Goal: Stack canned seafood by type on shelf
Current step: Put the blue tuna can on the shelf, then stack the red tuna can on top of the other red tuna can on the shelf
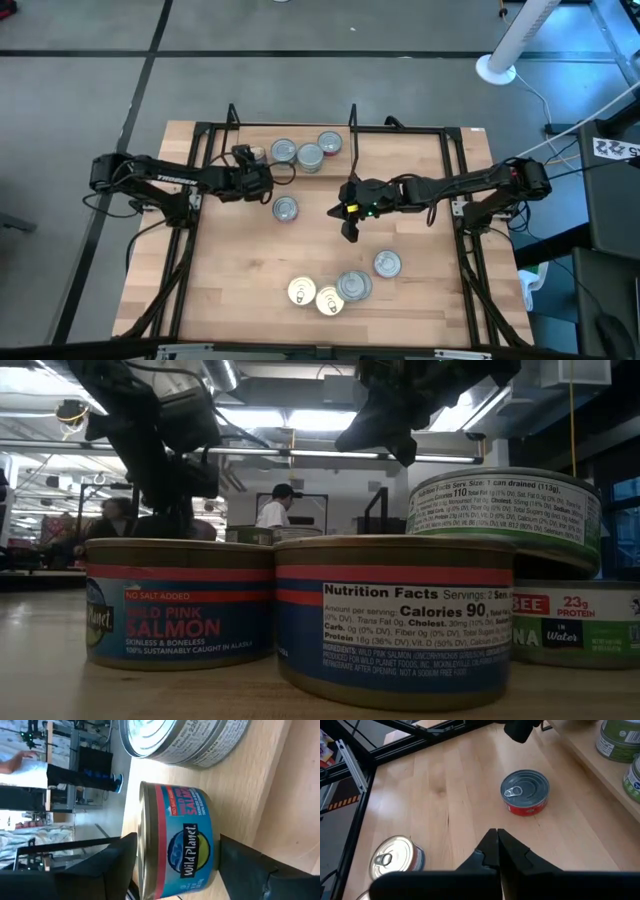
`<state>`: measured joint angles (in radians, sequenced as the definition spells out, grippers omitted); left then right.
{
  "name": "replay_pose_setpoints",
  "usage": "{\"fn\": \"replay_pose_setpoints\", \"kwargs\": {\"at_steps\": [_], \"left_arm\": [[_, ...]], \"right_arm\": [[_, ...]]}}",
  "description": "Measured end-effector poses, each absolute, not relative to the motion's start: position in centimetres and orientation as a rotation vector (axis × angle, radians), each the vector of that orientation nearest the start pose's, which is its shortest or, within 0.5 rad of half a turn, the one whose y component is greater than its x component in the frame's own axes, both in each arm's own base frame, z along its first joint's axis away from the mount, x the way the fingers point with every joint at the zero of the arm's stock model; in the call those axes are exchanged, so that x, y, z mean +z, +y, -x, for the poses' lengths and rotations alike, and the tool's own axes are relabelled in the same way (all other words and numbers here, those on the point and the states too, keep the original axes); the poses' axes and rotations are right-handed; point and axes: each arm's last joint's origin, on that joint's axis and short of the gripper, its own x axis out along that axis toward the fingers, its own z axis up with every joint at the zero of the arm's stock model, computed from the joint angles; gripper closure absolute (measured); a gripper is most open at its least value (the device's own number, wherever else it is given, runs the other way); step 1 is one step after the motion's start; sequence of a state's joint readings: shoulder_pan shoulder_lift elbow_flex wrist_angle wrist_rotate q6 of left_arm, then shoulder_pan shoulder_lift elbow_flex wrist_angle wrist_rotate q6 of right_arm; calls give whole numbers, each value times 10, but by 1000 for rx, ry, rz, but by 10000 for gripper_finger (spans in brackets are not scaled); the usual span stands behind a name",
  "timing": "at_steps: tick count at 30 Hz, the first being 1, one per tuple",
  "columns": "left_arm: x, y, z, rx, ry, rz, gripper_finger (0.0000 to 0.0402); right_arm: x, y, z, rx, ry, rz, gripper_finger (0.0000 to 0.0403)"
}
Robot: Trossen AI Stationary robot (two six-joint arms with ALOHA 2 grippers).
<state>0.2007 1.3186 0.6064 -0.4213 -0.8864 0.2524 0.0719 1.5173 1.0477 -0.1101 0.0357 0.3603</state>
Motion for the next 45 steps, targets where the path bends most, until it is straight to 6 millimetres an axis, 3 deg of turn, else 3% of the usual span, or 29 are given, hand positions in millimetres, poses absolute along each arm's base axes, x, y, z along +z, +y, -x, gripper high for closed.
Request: {"fn": "replay_pose_setpoints", "kwargs": {"at_steps": [10,17,21,33,39,45], "left_arm": [[167,74,-205,954,1141,-401,116],[165,71,-212,819,1054,-156,116],[167,71,-212,832,1041,-149,116],[213,74,-240,856,871,-87,116],[232,60,-252,796,760,154,116],[239,47,-257,720,702,584,116]], "right_arm": [[257,23,-332,-69,579,-318,402],[257,23,-332,-68,579,-317,402],[256,23,-332,-68,581,-316,402],[256,23,-331,-69,584,-316,402],[256,23,-331,-76,582,-314,402],[256,21,-331,-130,571,-297,388]]}}
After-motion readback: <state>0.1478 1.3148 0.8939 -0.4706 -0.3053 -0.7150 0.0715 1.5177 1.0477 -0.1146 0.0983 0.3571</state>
